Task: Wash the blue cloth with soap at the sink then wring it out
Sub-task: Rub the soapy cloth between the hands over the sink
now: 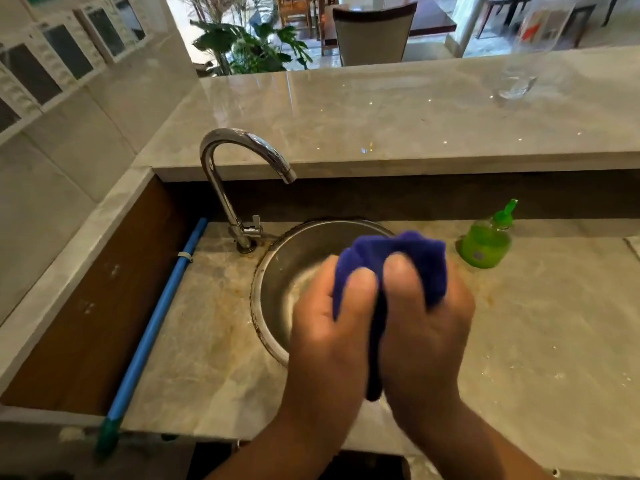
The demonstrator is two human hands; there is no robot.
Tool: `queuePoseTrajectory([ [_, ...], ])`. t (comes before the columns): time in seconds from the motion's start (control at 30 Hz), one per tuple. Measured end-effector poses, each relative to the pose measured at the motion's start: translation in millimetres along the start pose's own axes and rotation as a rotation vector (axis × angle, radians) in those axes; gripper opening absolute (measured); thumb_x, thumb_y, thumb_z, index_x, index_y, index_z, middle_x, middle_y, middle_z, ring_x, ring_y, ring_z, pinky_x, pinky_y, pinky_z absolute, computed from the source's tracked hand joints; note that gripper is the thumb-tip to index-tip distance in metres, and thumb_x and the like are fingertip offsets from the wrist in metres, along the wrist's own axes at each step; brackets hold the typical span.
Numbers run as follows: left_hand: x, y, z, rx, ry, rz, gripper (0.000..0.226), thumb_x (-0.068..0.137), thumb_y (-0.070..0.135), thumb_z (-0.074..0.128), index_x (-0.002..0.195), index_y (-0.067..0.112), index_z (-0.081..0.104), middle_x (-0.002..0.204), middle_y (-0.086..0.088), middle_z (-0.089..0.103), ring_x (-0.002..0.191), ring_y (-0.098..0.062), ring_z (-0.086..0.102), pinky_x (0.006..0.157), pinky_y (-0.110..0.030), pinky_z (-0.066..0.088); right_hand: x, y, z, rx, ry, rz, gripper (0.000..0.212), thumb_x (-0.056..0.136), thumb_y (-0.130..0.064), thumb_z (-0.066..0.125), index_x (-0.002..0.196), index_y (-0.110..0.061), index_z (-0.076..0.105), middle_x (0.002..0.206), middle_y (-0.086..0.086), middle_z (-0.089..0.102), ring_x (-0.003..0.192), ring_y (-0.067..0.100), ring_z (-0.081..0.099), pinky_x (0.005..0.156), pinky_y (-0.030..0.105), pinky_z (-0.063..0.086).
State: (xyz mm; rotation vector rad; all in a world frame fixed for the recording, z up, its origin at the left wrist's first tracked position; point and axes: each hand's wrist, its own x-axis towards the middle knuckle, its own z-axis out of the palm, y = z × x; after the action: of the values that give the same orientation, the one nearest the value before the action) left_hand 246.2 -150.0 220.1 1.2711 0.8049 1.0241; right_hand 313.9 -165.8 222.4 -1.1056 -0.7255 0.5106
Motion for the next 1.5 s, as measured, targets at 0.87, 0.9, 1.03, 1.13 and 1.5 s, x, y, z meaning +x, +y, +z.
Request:
queuePoseTrajectory([
  [0.87,22.1,8.5,-10.0,-0.062,-0.023,0.073,0.026,0.092,0.036,0.059,0.087,0.01,0.064,0.071,-0.013,0.058,0.064,-0.019,0.057,0.057,-0.024,0.05,37.2,20.3,24.5,0.038,0.066,0.172,0.026,0.101,-0.011,0.049,0.078,-0.021,0.055,0.055,-0.012,0.057,0.051,0.0,0.052,0.048,0.016,0.045],
  [0.9,28.6,11.2,-20.3,-0.066,-0.036,0.077,0.027,0.092,0.035,0.058,0.088,0.009,0.064,0.072,-0.018,0.057,0.065,-0.022,0.056,0.058,-0.026,0.05,33.1,21.4,31.8,0.007,0.061,0.178,0.026,0.101,-0.011,0.048,0.078,-0.019,0.055,0.056,-0.011,0.057,0.051,0.001,0.053,0.049,0.016,0.045],
  [1.03,70.7,0.0,-68.3,-0.03,0.152,0.053,0.029,0.093,0.038,0.057,0.085,0.011,0.063,0.072,-0.02,0.057,0.064,-0.04,0.054,0.062,-0.045,0.048,0.4,38.4,65.8,-0.16,-0.043,0.081,0.017,0.093,-0.032,0.053,0.083,-0.023,0.063,0.068,-0.003,0.065,0.06,0.01,0.06,0.053,0.025,0.051],
  [1.13,78.0,-16.7,-85.8,-0.075,0.176,-0.051,0.03,0.098,0.039,0.054,0.088,0.013,0.065,0.074,-0.009,0.064,0.068,-0.03,0.06,0.066,-0.044,0.052,-3.8,58.0,86.9,-0.303,-0.108,-0.014,0.02,0.09,-0.04,0.05,0.082,-0.027,0.062,0.073,-0.006,0.066,0.062,0.012,0.061,0.054,0.023,0.05],
  [1.5,96.7,-37.9,-94.4,-0.158,0.056,-0.129,0.025,0.103,0.022,0.051,0.089,0.005,0.063,0.072,-0.007,0.061,0.068,-0.024,0.057,0.063,-0.034,0.051,3.2,73.4,93.7,-0.424,-0.052,0.004,0.016,0.091,-0.037,0.05,0.086,-0.029,0.062,0.077,-0.008,0.067,0.068,0.012,0.064,0.057,0.024,0.052],
])
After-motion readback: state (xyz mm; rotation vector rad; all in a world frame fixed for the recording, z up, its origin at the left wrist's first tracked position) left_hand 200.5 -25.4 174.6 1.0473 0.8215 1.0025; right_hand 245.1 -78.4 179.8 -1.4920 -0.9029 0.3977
